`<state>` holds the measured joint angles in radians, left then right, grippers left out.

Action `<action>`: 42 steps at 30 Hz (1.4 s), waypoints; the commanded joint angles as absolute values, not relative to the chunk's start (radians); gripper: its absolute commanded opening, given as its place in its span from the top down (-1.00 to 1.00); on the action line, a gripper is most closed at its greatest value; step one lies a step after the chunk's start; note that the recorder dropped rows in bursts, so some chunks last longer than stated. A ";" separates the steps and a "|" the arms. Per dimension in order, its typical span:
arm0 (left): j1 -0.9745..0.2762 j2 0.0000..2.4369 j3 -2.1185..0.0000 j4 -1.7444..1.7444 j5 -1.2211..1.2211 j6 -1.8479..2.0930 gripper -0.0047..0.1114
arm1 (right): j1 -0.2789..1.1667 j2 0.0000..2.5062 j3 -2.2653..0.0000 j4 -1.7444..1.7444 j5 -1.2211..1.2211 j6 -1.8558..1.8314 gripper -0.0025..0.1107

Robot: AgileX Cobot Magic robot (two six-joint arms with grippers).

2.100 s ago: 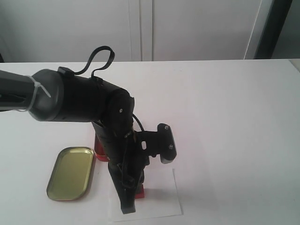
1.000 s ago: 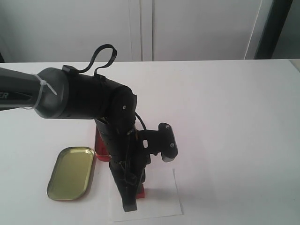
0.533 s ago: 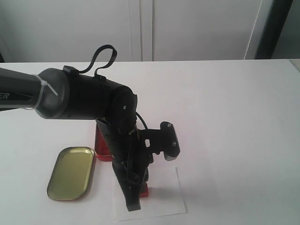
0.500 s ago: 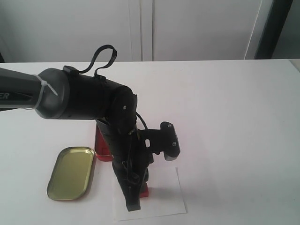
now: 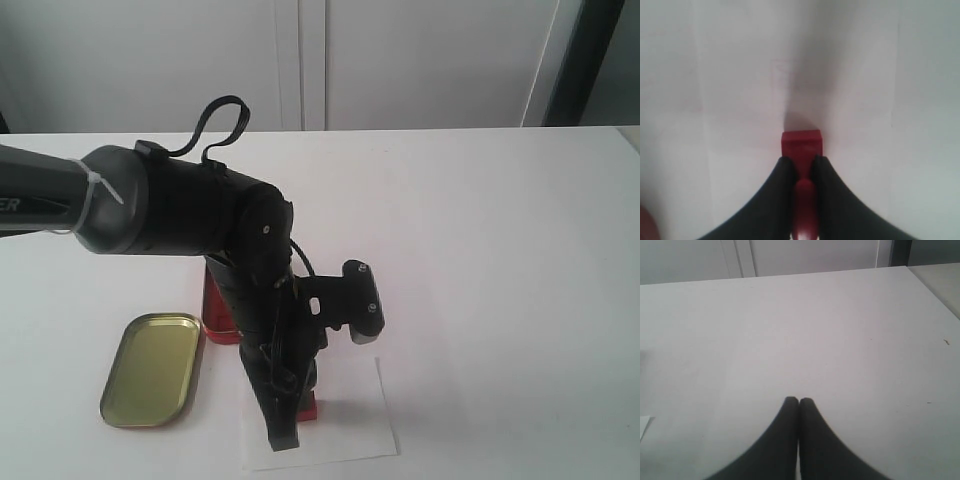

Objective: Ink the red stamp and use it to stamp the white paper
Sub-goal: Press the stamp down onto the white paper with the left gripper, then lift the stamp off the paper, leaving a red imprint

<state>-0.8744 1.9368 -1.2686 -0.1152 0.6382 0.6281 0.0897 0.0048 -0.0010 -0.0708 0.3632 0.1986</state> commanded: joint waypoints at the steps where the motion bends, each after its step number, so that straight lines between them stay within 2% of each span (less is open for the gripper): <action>1: -0.883 2.015 -1.234 -0.107 0.607 0.633 0.92 | 0.091 0.000 0.000 -0.075 0.352 0.202 0.96; 18: -0.883 2.008 -1.357 -0.091 0.771 0.635 0.92 | 0.091 0.000 0.000 -0.075 0.352 0.202 0.96; 42: -0.883 1.872 -1.359 -0.051 0.777 0.635 0.92 | 0.091 0.000 0.000 -0.075 0.352 0.221 0.96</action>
<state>-0.8770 1.8941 -1.3600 -0.0549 0.7557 0.6319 0.0897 0.0048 -0.0010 -0.0708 0.3632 0.2155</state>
